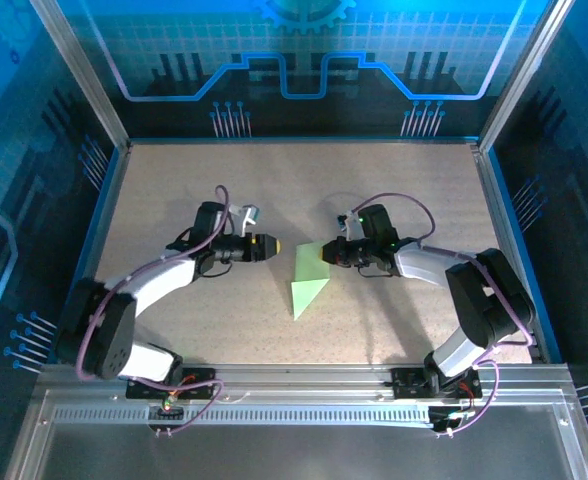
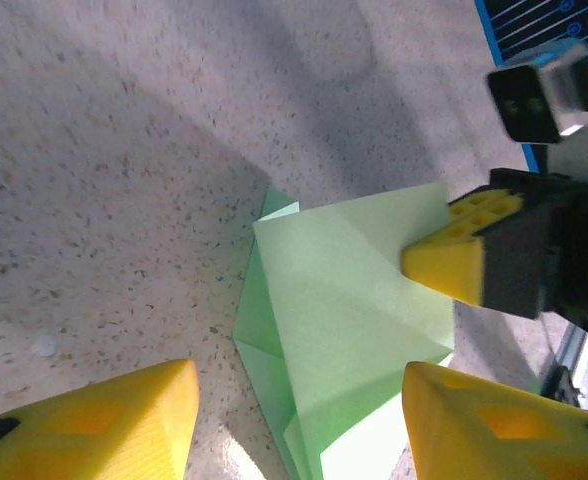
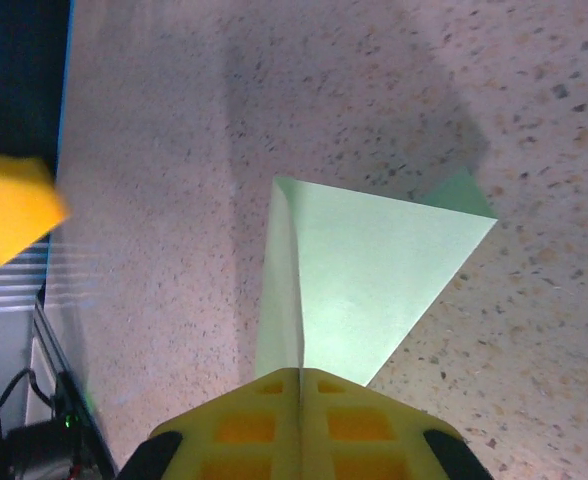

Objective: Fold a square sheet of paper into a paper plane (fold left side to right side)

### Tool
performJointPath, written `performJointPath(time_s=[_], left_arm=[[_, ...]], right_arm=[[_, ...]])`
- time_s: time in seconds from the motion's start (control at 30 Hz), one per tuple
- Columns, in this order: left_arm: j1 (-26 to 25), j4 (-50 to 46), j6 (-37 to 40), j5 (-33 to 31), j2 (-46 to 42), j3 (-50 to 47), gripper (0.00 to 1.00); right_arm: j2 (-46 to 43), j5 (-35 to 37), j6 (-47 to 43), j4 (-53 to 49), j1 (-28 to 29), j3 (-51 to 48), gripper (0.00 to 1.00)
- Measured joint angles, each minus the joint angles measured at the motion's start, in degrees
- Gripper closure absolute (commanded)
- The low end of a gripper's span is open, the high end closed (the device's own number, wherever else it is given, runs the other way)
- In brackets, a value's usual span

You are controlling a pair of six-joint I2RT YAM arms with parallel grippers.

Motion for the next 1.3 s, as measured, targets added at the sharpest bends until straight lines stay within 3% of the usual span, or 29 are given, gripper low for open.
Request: performJointPath(time_s=[0.1, 0.23, 0.43, 0.63, 0.93, 1.3], left_arm=[[-4.85, -4.68, 3.26, -5.95, -6.95, 0.44, 0.40], [-16.79, -10.05, 7.13, -14.05, -9.09, 2.73, 0.38], [-32.17, -16.70, 11.93, -28.02, -1.31, 7.10, 0.36], [-41.29, -20.37, 14.62, -40.24, 8.94, 12.44, 0.33], [-44.74, -23.26, 16.41, -51.93, 15.54, 16.20, 0.33], [-44.76, -23.30, 16.72, -55.32, 19.91, 16.50, 0.40]], right_arm=[[0.00, 2.08, 1.70, -2.91, 0.00, 2.08, 1.00], [0.44, 4.42, 3.72, -6.73, 0.02, 4.48, 1.00], [2.40, 6.14, 8.24, -10.82, 0.02, 5.03, 1.00], [2.95, 7.17, 10.99, -12.68, 0.02, 5.88, 1.00], [3.17, 7.13, 12.74, -12.66, 0.04, 5.88, 1.00], [5.22, 6.80, 13.53, -12.48, 0.17, 7.41, 1.00]])
